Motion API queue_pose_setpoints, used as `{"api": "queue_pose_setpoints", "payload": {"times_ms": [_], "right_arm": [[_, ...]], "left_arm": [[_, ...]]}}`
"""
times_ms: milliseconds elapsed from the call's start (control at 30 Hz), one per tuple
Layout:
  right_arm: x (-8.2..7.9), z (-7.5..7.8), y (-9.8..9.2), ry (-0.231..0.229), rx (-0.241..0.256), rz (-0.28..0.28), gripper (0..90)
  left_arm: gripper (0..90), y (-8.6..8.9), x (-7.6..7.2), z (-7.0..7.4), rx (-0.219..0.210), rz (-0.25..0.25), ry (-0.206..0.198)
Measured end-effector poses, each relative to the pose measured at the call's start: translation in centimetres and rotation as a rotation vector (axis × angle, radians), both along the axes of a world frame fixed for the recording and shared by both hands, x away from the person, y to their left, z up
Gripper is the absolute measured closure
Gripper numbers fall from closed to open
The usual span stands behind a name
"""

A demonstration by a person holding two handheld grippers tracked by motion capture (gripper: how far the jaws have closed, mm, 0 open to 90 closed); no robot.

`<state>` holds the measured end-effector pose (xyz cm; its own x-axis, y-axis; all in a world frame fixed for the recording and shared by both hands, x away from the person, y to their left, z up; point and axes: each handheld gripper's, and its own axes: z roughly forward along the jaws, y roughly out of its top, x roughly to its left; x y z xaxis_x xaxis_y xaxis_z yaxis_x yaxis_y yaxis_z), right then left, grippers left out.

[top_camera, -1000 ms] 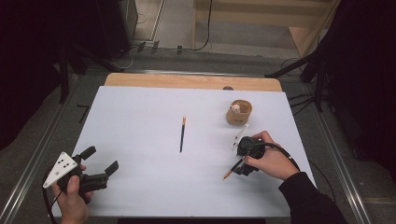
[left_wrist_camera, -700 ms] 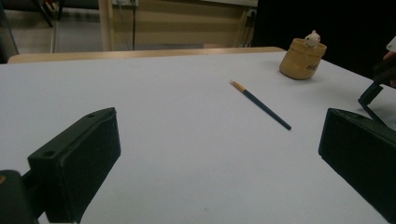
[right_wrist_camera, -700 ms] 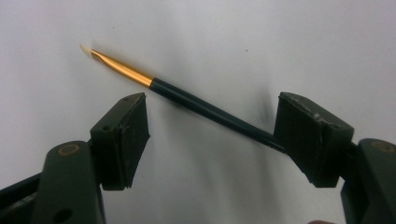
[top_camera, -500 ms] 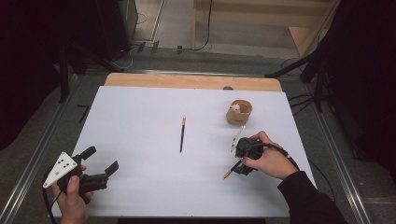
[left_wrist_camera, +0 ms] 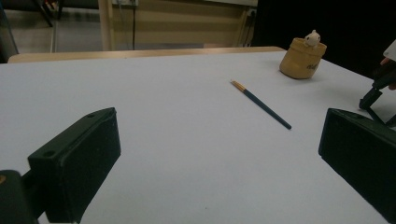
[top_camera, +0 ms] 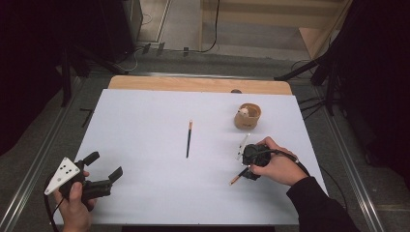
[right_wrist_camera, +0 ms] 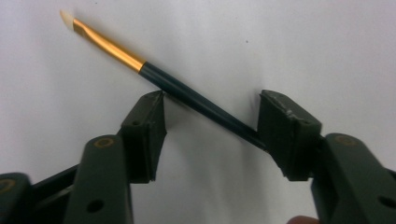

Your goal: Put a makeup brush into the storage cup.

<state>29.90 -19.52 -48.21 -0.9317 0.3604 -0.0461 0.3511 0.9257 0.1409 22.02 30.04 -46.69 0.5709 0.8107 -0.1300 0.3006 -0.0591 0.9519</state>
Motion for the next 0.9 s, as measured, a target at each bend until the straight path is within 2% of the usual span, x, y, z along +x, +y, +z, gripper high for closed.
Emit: {"api": "queue_pose_setpoints", "payload": {"times_ms": [33,67,100,167,300,367,400,533,733,867,900], "right_arm": [[0.04,0.02,0.0,0.004,0.0,0.002,49.2],[0.04,0.09,0.07,0.024,0.006,0.001,59.4],[0.04,0.09,0.07,0.024,0.006,0.001,59.4],[0.04,0.17,0.23,0.033,0.003,-0.006,70.5],[0.14,0.14,0.35,0.058,0.016,-0.013,84.4],[0.1,0.12,0.29,0.051,0.02,-0.014,84.7],[0.1,0.11,0.17,0.058,0.028,-0.038,84.8],[0.09,0.1,0.01,0.069,0.042,-0.075,84.8],[0.04,0.14,-0.06,0.06,0.043,-0.081,84.9],[-0.04,0.15,-0.19,0.05,0.061,-0.081,84.9],[-0.13,0.19,-0.2,0.051,0.07,-0.096,84.8]], "left_arm": [[0.0,0.0,0.0,0.0,0.0,0.0,0.0],[0.0,0.0,0.0,-0.01,0.0,0.0,0.001],[0.0,-0.01,0.0,-0.01,0.0,0.001,0.001],[0.0,-0.04,0.01,-0.02,-0.001,0.001,0.001],[0.0,-0.05,-0.01,0.01,0.004,-0.001,0.002],[0.0,-0.06,-0.02,0.01,0.005,-0.004,0.001],[0.0,-0.07,-0.02,0.0,0.003,-0.003,0.002],[0.0,-0.09,-0.03,0.0,0.005,-0.002,0.003],[0.0,-0.04,0.0,-0.01,0.004,0.0,0.003],[0.0,-0.06,0.01,-0.04,0.005,-0.001,0.004],[0.0,-0.05,0.02,-0.05,0.006,-0.001,0.004]]}}
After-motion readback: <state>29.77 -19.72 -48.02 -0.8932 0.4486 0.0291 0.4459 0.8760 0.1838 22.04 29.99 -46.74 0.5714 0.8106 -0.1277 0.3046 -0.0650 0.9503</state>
